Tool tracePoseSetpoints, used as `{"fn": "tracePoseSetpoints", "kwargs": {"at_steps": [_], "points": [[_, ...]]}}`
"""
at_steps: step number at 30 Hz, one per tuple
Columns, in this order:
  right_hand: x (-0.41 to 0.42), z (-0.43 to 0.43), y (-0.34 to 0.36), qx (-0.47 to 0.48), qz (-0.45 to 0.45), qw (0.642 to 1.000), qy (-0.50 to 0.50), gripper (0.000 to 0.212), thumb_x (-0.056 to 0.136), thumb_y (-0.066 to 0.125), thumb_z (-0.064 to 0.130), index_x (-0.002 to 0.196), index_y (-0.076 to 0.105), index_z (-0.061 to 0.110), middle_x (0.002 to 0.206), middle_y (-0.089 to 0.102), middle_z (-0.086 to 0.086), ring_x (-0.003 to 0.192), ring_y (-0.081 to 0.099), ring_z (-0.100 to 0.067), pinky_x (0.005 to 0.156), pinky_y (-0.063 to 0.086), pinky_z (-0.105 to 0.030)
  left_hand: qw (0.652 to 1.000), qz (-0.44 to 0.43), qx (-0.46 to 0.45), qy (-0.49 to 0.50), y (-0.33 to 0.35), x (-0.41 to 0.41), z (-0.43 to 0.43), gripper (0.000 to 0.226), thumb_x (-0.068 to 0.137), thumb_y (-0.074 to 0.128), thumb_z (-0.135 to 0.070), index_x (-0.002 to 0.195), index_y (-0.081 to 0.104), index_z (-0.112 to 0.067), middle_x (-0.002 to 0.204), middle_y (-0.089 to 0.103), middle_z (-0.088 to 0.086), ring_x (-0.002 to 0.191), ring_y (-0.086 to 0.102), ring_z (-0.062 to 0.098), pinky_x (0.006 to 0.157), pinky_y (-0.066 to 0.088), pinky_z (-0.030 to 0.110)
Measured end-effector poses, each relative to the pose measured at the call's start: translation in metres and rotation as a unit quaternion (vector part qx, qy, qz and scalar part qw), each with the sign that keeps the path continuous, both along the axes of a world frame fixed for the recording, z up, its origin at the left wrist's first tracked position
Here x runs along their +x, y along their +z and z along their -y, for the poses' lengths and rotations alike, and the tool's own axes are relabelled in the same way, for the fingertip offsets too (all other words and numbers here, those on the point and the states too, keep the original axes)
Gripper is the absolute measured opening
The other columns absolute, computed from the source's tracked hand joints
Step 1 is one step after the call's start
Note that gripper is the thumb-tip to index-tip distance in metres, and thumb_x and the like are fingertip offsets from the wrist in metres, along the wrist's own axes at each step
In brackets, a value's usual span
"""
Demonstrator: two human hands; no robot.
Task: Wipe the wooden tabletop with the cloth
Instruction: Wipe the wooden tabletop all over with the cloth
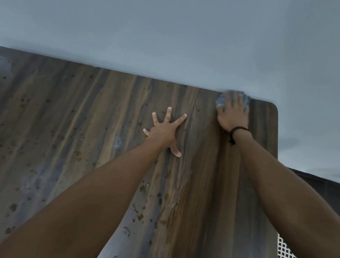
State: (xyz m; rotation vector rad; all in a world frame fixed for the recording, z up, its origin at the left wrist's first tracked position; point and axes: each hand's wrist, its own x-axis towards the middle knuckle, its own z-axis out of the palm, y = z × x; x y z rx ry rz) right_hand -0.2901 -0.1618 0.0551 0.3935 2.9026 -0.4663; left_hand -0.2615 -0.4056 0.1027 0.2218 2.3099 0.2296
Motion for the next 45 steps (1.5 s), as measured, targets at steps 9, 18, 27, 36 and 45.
{"fn": "tracePoseSetpoints", "kwargs": {"at_steps": [9, 18, 27, 36, 45], "points": [[0.018, 0.035, 0.0, -0.029, -0.004, 0.997, -0.073, 0.06, 0.108, 0.025, 0.042, 0.163, 0.007, 0.028, 0.171, 0.0, -0.001, 0.157, -0.003, -0.022, 0.126, 0.0, -0.052, 0.998, -0.045, 0.029, 0.018, 0.005, -0.02, 0.022, 0.134, 0.066, 0.091, -0.041, 0.152, -0.011, -0.054, 0.159, -0.036, -0.008, 0.143, -0.029, 0.048, 0.106, 0.011, 0.082], [-0.012, 0.032, -0.004, -0.013, -0.017, 0.999, -0.025, 0.059, 0.108, 0.03, 0.04, 0.163, 0.013, 0.026, 0.171, 0.006, -0.003, 0.157, 0.001, -0.023, 0.125, 0.004, -0.054, 0.998, -0.026, 0.02, 0.059, -0.002, -0.039, 0.047, 0.135, 0.062, 0.093, -0.04, 0.152, -0.006, -0.056, 0.159, -0.035, -0.009, 0.143, -0.029, 0.049, 0.104, 0.01, 0.083], [-0.031, 0.066, -0.006, -0.021, -0.023, 0.998, 0.059, 0.058, 0.108, 0.03, 0.04, 0.163, 0.013, 0.029, 0.171, 0.007, 0.001, 0.157, 0.002, -0.022, 0.125, 0.005, -0.053, 0.997, -0.031, 0.021, 0.064, -0.002, -0.041, 0.049, 0.136, 0.058, 0.095, -0.04, 0.152, -0.003, -0.058, 0.161, -0.032, -0.011, 0.144, -0.027, 0.048, 0.103, 0.013, 0.083], [-0.01, 0.063, -0.006, -0.012, -0.037, 0.997, 0.059, 0.058, 0.108, 0.028, 0.041, 0.163, 0.012, 0.029, 0.171, 0.007, 0.0, 0.157, 0.004, -0.022, 0.125, 0.007, -0.055, 0.997, -0.035, 0.019, 0.06, -0.005, -0.043, 0.05, 0.136, 0.057, 0.095, -0.042, 0.151, -0.003, -0.058, 0.161, -0.032, -0.011, 0.145, -0.026, 0.048, 0.103, 0.013, 0.083], [0.044, 0.059, -0.009, -0.008, -0.045, 0.993, 0.106, 0.056, 0.108, 0.028, 0.041, 0.162, 0.015, 0.032, 0.17, 0.011, 0.001, 0.157, 0.006, -0.023, 0.124, 0.011, -0.057, 0.998, -0.038, 0.018, 0.049, -0.006, -0.042, 0.052, 0.135, 0.057, 0.094, -0.045, 0.152, -0.002, -0.057, 0.162, -0.03, -0.011, 0.145, -0.024, 0.048, 0.103, 0.015, 0.082]]}}
